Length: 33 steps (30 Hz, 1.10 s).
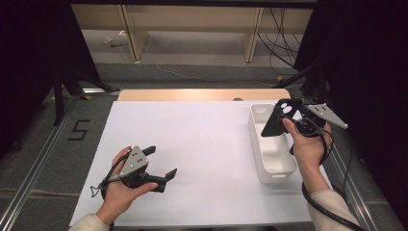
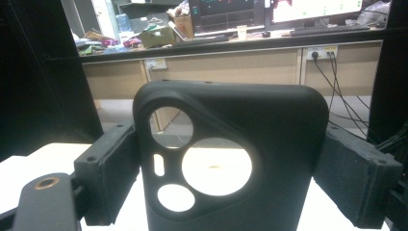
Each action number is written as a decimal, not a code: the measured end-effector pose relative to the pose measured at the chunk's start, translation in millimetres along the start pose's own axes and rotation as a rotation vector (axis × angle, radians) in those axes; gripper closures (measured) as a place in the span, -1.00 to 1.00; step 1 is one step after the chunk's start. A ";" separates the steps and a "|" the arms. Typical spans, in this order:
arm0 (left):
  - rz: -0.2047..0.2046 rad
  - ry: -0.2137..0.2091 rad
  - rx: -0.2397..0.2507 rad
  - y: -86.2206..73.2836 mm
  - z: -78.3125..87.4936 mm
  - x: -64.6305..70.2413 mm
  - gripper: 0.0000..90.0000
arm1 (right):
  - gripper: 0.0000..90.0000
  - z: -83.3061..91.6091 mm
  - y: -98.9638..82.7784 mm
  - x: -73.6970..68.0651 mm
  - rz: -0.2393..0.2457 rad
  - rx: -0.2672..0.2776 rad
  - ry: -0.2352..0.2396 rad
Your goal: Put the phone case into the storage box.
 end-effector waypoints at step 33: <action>0.007 0.003 0.001 -0.2 0.5 -0.5 -1.00 | -0.65 -18.8 -6.2 -2.2 0.038 -0.037 -0.005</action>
Point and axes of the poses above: each handheld gripper's, and its own axes: z roughly backward along the jaws, y roughly out of its top, x roughly to its right, the point moved 1 cm from there along -z, roughly forward along the jaws, and after that the axes turned 4 degrees about x, right-handed, at the moved point
